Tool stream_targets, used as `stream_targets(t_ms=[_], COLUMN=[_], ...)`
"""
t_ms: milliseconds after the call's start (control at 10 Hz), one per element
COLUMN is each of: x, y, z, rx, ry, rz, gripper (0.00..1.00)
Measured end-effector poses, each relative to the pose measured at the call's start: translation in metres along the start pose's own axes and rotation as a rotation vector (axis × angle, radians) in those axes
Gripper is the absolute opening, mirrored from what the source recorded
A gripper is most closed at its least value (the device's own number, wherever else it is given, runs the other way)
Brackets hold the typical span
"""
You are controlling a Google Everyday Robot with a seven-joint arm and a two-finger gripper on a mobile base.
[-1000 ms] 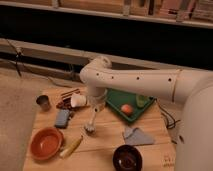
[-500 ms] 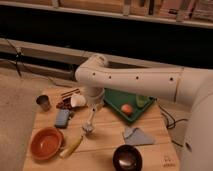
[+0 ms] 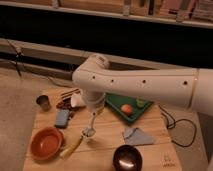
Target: Wipe purple bowl with brush
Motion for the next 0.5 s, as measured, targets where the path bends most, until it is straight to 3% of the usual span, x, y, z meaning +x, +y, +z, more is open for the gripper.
stream_targets(t_ms=[500], x=[-0.002], y=[0.045], z=[-0.025], rx=[0.005], ry=[0.041], rz=[0.073], gripper=[0.00])
